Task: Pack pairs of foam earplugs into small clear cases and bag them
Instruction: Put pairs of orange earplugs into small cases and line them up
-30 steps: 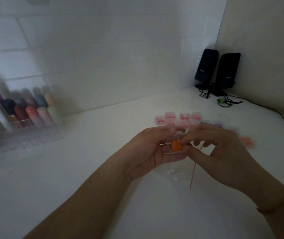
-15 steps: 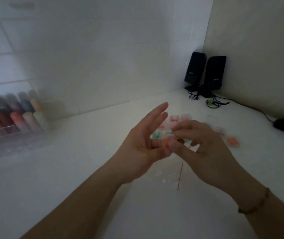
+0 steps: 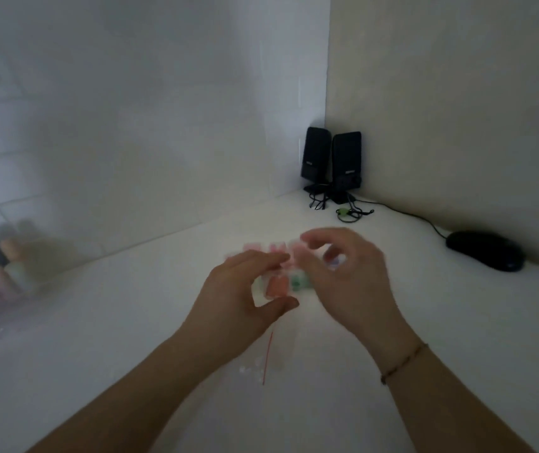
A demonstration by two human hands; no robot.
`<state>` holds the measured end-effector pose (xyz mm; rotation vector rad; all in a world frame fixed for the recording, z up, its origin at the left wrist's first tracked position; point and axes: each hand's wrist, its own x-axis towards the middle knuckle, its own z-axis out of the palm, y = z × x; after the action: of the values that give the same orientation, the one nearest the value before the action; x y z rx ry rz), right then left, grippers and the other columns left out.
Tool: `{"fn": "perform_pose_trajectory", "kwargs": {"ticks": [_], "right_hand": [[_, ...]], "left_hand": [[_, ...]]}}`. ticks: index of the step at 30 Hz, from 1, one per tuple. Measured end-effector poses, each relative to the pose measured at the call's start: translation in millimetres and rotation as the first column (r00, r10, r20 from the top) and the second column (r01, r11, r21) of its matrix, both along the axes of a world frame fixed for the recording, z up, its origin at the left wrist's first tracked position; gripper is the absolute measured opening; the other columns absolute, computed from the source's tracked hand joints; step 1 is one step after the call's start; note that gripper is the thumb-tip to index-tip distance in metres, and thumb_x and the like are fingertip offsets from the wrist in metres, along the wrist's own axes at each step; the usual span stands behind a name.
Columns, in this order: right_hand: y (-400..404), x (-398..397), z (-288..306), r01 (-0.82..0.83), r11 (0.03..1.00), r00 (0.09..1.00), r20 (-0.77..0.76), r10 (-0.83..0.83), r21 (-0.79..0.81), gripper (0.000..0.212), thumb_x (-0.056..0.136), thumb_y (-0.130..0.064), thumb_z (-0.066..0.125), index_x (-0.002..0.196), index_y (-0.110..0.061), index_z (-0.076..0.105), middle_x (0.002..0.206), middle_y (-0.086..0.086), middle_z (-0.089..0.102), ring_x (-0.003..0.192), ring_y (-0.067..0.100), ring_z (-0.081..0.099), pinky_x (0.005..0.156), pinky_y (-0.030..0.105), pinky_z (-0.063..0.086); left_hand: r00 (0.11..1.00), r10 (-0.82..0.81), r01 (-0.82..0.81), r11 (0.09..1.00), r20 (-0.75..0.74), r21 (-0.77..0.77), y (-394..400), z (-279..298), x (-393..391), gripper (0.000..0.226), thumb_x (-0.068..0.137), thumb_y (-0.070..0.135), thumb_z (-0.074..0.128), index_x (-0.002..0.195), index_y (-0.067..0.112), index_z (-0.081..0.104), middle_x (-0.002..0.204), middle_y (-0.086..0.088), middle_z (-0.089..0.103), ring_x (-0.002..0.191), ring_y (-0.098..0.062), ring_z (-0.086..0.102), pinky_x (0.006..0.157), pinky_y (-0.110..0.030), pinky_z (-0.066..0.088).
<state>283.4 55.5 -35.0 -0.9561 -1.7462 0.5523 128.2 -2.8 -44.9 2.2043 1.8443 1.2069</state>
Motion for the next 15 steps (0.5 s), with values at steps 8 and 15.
{"fn": "perform_pose_trajectory", "kwargs": {"ticks": [8,15], "right_hand": [[53,104,20,0.26,0.928,0.293,-0.894,-0.338,-0.265,0.01,0.078,-0.014,0.06,0.069,-0.018,0.058,0.063,0.0,0.045,0.057,0.013,0.036,0.054,0.026,0.029],[74,111,10,0.231,0.897,0.209,-0.882,-0.423,-0.376,0.003,0.072,-0.017,0.061,0.07,-0.018,0.06,0.068,0.004,0.046,0.066,0.021,0.037,0.059,0.028,0.029]], "left_hand": [[0.995,-0.098,0.092,0.964,-0.011,-0.248,96,15,79,0.037,0.077,0.037,0.078,0.111,0.025,0.069,0.107,0.01,0.068,0.102,-0.008,0.06,0.092,-0.026,0.047],[0.995,0.013,-0.048,0.93,-0.098,-0.363,156,-10,119,0.033,0.077,0.043,0.075,0.107,0.034,0.067,0.114,0.006,0.059,0.119,-0.019,0.043,0.091,-0.034,0.035]]}}
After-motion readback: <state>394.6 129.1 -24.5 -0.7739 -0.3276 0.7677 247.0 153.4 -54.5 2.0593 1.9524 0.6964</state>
